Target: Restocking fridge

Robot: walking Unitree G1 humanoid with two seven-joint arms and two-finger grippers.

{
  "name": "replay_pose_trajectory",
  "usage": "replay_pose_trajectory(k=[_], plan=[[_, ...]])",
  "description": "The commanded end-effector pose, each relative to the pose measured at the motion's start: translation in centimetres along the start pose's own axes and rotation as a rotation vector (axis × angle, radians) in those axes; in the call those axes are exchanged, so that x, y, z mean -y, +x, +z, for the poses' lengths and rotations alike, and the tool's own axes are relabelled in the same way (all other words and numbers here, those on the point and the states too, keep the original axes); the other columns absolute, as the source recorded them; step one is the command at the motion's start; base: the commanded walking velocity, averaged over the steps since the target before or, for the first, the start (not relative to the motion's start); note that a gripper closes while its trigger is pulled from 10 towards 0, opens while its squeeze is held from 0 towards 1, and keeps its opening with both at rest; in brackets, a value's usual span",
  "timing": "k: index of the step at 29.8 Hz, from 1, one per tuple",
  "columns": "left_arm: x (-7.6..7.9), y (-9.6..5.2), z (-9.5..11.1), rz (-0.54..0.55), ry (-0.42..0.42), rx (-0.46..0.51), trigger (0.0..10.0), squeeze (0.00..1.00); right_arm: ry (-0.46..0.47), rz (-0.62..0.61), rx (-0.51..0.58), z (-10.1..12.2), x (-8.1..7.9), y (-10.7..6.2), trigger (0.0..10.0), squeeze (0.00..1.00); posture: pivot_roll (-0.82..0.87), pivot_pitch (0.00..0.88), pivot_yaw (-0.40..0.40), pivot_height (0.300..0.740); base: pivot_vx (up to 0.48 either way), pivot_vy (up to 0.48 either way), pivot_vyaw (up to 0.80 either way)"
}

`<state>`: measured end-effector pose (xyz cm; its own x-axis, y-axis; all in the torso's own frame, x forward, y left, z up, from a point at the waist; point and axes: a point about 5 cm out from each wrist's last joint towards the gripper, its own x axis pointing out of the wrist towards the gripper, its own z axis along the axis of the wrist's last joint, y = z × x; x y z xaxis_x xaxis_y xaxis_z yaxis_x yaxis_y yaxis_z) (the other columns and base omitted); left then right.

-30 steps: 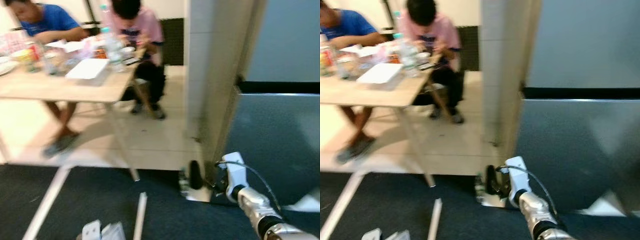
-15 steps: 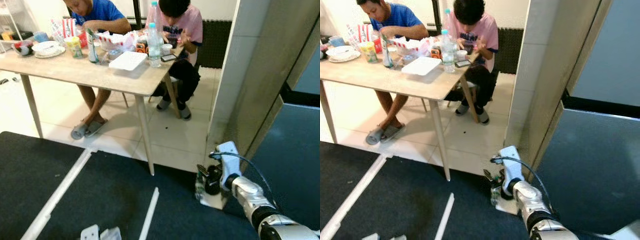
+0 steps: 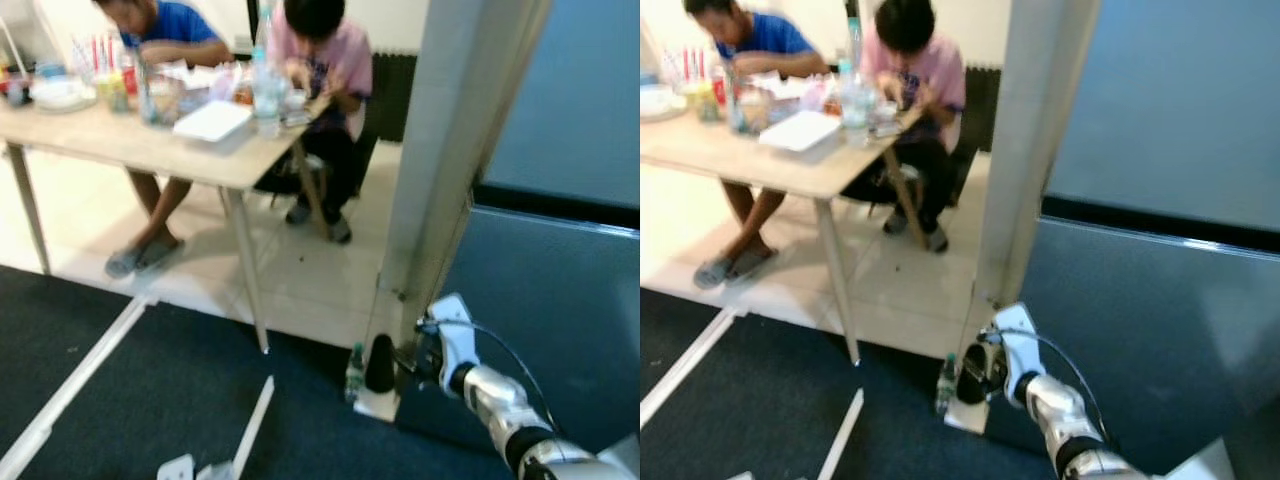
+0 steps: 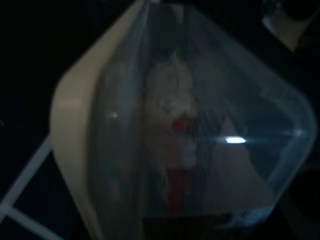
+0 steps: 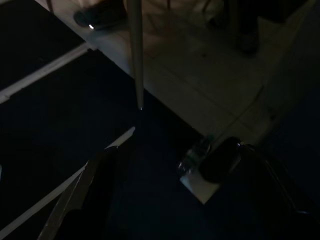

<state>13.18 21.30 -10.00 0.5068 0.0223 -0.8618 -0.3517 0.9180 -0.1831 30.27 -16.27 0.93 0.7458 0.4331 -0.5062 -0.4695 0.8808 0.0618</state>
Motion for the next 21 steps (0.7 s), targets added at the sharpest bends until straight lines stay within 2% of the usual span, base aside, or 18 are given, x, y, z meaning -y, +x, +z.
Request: replay_pose_trajectory(k=[1,5,7,8,10,11,13,14,16,17,18,21], plan=[[0.2,0.0,-0.4,-0.008,-0.011,-0.011,10.0,0.00,-0.021,0.009,0.012,0.3,0.0,0.0,10.0,0.00,0.00,0.000,0.027,0.740,0.000,0.000,0.00],[0.2,0.0,-0.3,-0.012,-0.012,-0.010,10.0,0.00,-0.023,0.032,0.069,1.5,0.1,0.1,10.0,0.00,0.00,0.000,0.030,0.740,0.000,0.000,0.00],[0.2,0.0,-0.3,-0.016,-0.011,-0.009,10.0,0.00,-0.098,0.069,0.158,4.1,0.4,0.3,10.0,0.00,0.00,0.000,0.034,0.740,0.000,0.000,0.00],[0.2,0.0,-0.3,-0.016,-0.011,-0.009,10.0,0.00,-0.098,0.069,0.158,4.1,0.4,0.3,10.0,0.00,0.00,0.000,0.034,0.740,0.000,0.000,0.00],[0.2,0.0,-0.3,-0.019,-0.011,-0.009,10.0,0.00,-0.168,0.124,0.233,6.5,0.5,0.2,10.0,0.00,0.00,0.000,0.035,0.740,0.000,0.000,0.00],[0.2,0.0,-0.3,-0.019,-0.011,-0.009,10.0,0.00,-0.168,0.124,0.233,6.5,0.5,0.2,10.0,0.00,0.00,0.000,0.035,0.740,0.000,0.000,0.00],[0.2,0.0,-0.3,-0.021,-0.009,-0.008,10.0,0.00,-0.238,0.221,0.323,9.6,0.5,-0.1,10.0,0.00,0.00,0.000,0.035,0.740,0.000,0.000,0.00],[0.2,0.0,-0.3,-0.021,-0.009,-0.008,10.0,0.00,-0.238,0.221,0.323,9.6,0.5,-0.1,10.0,0.00,0.00,0.000,0.035,0.740,0.000,0.000,0.00],[0.1,0.0,-0.3,-0.022,-0.009,-0.004,10.0,0.00,-0.311,0.274,0.372,12.0,0.8,-0.6,10.0,0.00,0.00,0.000,0.035,0.740,0.000,0.000,0.00],[0.1,0.0,-0.3,-0.022,-0.009,-0.004,10.0,0.00,-0.311,0.274,0.372,12.0,0.8,-0.6,10.0,0.00,0.00,0.000,0.035,0.740,0.000,0.000,0.00],[0.2,0.0,0.0,-0.031,-0.003,0.006,10.0,0.00,-0.439,0.324,0.396,15.1,1.3,-1.4,10.0,0.00,0.01,0.000,0.036,0.740,0.000,0.000,0.00],[0.2,0.0,0.2,-0.040,-0.009,0.018,10.0,0.00,-0.571,0.344,0.380,17.3,1.6,-2.1,10.0,0.00,0.02,0.000,0.036,0.740,0.000,0.000,0.00]])
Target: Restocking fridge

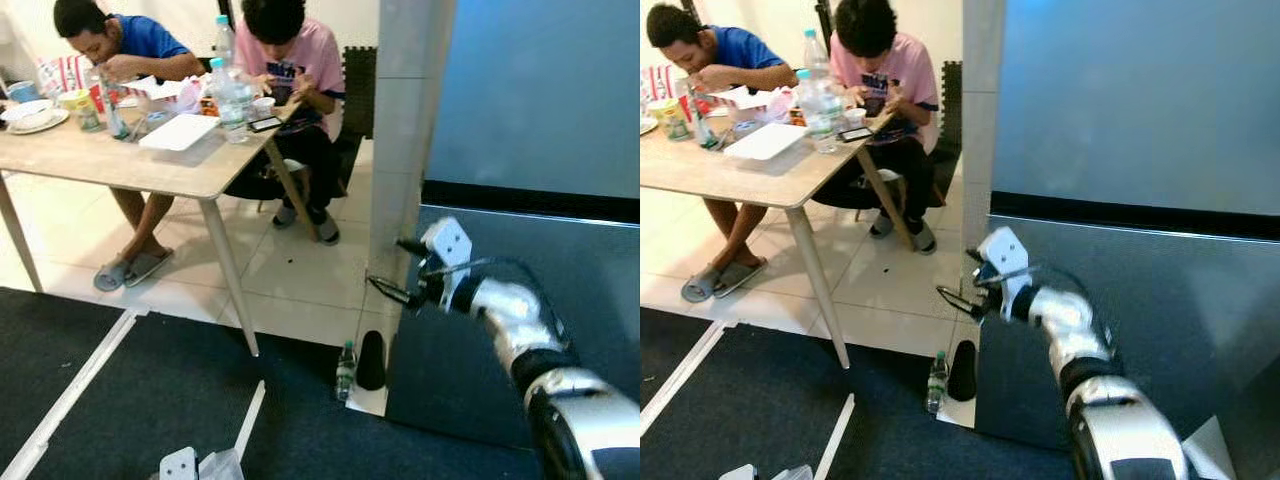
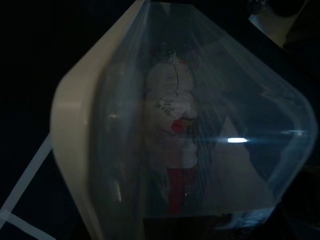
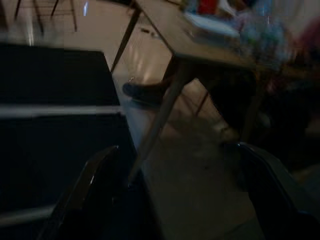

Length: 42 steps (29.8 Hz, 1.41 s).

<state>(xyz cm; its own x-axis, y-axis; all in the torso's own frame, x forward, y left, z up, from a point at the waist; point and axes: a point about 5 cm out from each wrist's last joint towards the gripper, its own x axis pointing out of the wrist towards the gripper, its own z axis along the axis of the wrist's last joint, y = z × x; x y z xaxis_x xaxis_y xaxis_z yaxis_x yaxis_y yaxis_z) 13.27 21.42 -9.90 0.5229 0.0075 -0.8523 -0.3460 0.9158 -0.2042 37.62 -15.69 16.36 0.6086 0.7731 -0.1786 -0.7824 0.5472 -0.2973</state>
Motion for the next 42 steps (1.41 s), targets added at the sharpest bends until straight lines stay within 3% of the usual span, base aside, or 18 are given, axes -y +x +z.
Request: replay_pose_trajectory(k=[1,4,5,9,11,14,18,21,30,42], plan=[[0.3,0.1,0.1,-0.021,-0.006,0.010,10.0,0.00,-0.110,0.050,-0.031,1.1,0.4,0.2,10.0,0.00,0.02,0.000,0.034,0.740,0.000,0.000,0.00],[0.4,0.1,0.2,-0.027,-0.014,0.016,10.0,0.00,-0.244,0.051,-0.094,2.6,1.6,-0.1,10.0,0.00,0.02,0.000,0.032,0.740,0.000,0.000,0.00],[0.4,0.1,0.2,-0.027,-0.014,0.016,10.0,0.00,-0.244,0.051,-0.094,2.6,1.6,-0.1,10.0,0.00,0.02,0.000,0.032,0.740,0.000,0.000,0.00],[0.6,0.1,0.0,-0.036,-0.015,0.011,10.0,0.00,-0.458,-0.034,-0.223,4.8,4.1,-1.2,10.0,0.04,0.02,0.000,0.024,0.740,0.000,0.000,0.00],[0.6,0.1,-0.1,-0.038,-0.015,0.009,10.0,0.00,-0.487,-0.045,-0.252,5.0,4.5,-1.4,10.0,0.04,0.02,0.000,0.024,0.740,0.000,0.000,0.00],[0.8,0.1,-0.3,-0.043,-0.021,0.004,10.0,0.00,-0.583,-0.054,-0.387,4.9,5.4,-2.2,10.0,0.00,0.02,0.000,0.024,0.740,0.000,0.000,0.00],[1.0,0.1,-0.4,-0.047,-0.024,0.002,10.0,0.00,-0.592,-0.038,-0.451,4.9,5.8,-2.8,10.0,0.00,0.02,0.000,0.024,0.740,0.000,0.000,0.00],[1.0,0.1,-0.4,-0.050,-0.024,0.002,10.0,0.00,-0.628,0.002,-0.564,4.4,6.2,-3.7,10.0,0.00,0.02,0.000,0.019,0.740,0.000,0.000,0.00],[1.1,0.2,-0.2,-0.052,-0.022,0.005,10.0,0.00,-0.649,-0.026,-0.772,3.4,7.6,-5.9,10.0,0.00,0.02,0.000,0.021,0.740,0.000,0.000,0.00],[1.1,0.2,-0.5,-0.053,-0.014,-0.005,10.0,0.00,-0.607,0.007,-0.878,3.0,7.8,-6.7,10.0,0.00,0.01,0.000,0.022,0.740,0.000,0.000,0.00]])
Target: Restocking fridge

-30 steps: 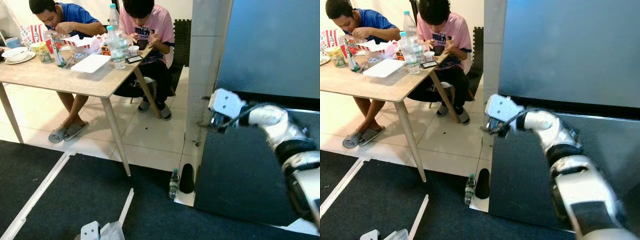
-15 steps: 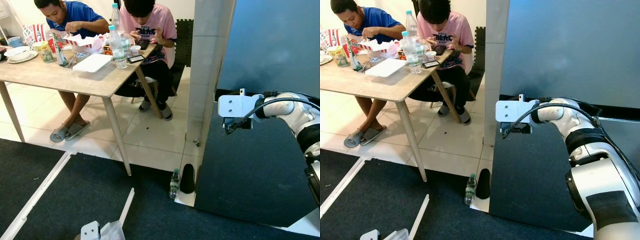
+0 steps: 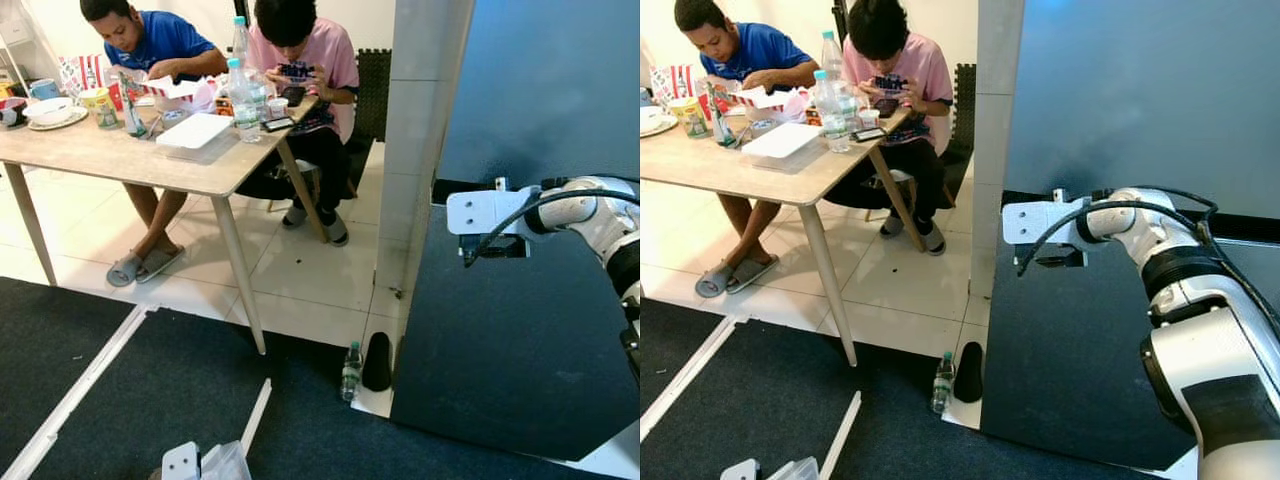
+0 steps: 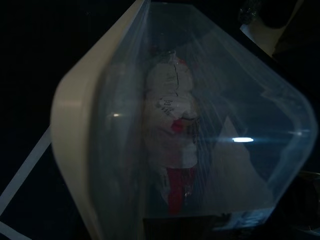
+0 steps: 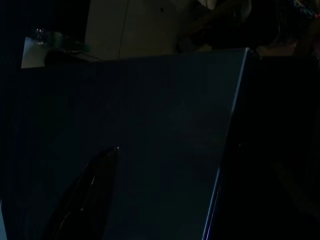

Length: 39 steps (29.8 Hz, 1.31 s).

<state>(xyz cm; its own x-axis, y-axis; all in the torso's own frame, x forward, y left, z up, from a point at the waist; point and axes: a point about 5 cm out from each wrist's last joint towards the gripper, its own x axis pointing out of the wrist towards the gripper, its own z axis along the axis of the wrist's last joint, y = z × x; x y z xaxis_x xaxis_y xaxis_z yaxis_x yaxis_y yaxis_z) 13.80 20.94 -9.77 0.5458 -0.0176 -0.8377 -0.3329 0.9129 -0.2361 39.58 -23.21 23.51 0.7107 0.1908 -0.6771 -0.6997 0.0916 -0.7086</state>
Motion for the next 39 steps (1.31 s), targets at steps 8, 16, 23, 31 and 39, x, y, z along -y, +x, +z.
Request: replay_pose_trajectory(k=[8,16,23,31,39], plan=[[0.5,0.0,-0.8,-0.021,-0.001,-0.025,10.0,0.00,0.017,0.194,-0.018,-0.6,-2.3,0.8,10.0,0.00,0.01,0.000,0.019,0.740,0.000,0.000,0.00],[0.6,0.0,-0.8,-0.022,0.003,-0.026,10.0,0.00,0.033,0.311,0.047,0.2,-4.3,2.0,10.0,0.00,0.01,0.000,0.021,0.740,0.000,0.000,0.00],[0.5,0.0,-0.9,-0.020,0.005,-0.027,10.0,0.00,0.047,0.283,0.204,1.9,-3.6,1.7,10.0,0.00,0.01,0.000,0.022,0.740,0.000,0.000,0.00],[0.5,0.0,-1.0,-0.019,0.004,-0.032,10.0,0.00,0.230,0.123,0.482,3.7,-1.2,0.5,10.0,0.00,0.01,0.000,0.022,0.740,0.000,0.000,0.00],[0.6,0.0,-1.0,-0.020,0.003,-0.029,10.0,0.00,0.299,0.017,0.442,3.3,-1.0,1.1,10.0,0.00,0.01,0.000,0.021,0.740,0.000,0.000,0.00]])
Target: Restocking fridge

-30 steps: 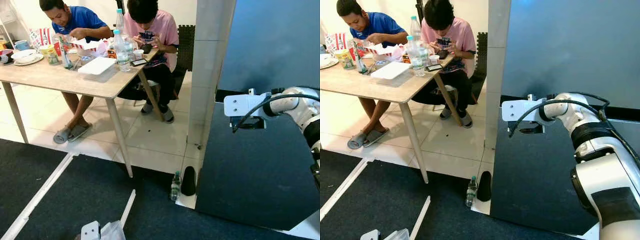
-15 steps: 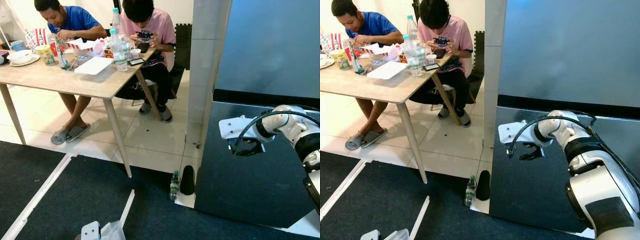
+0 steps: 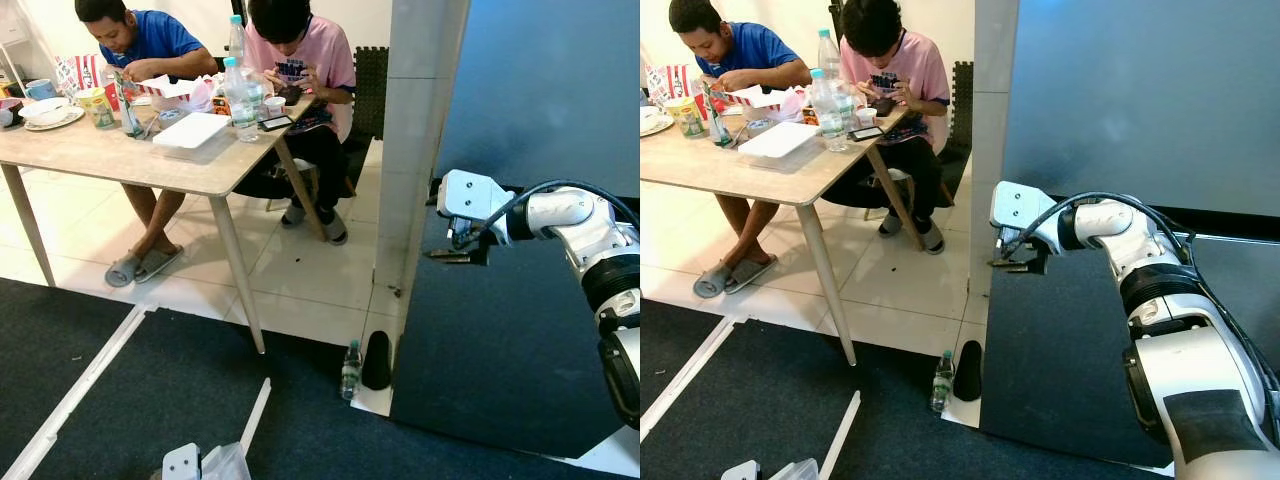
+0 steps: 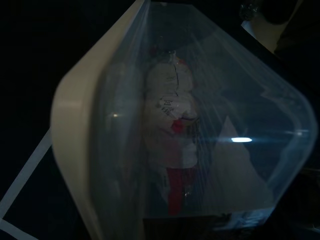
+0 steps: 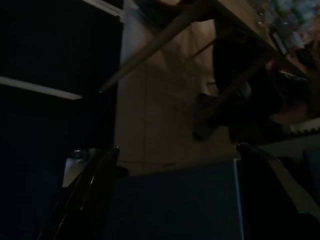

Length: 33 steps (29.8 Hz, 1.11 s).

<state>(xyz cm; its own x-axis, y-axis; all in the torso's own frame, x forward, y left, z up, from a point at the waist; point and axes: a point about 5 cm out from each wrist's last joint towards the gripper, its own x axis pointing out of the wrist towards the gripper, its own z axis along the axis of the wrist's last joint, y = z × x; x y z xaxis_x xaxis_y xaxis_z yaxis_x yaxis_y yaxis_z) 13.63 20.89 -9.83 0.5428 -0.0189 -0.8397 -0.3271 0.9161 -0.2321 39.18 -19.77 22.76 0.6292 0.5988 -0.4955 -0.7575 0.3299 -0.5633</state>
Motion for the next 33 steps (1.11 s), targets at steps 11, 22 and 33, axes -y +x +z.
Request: replay_pose_trajectory(k=[11,22,33], plan=[[0.6,0.0,-0.9,-0.020,-0.008,-0.027,10.0,0.00,0.041,-0.201,-0.236,-2.3,0.4,0.3,10.0,0.00,0.01,0.000,0.021,0.740,0.000,0.000,0.00],[0.6,0.0,-0.9,-0.019,-0.011,-0.027,10.0,0.00,-0.071,-0.029,-0.445,-4.7,-1.2,0.0,10.0,0.00,0.01,0.000,0.019,0.740,0.000,0.000,0.00],[0.6,0.0,-1.0,-0.018,-0.007,-0.031,10.0,0.00,-0.170,0.181,-0.583,-5.7,-2.1,-0.7,10.0,0.00,0.01,0.000,0.020,0.740,0.000,0.000,0.00]])
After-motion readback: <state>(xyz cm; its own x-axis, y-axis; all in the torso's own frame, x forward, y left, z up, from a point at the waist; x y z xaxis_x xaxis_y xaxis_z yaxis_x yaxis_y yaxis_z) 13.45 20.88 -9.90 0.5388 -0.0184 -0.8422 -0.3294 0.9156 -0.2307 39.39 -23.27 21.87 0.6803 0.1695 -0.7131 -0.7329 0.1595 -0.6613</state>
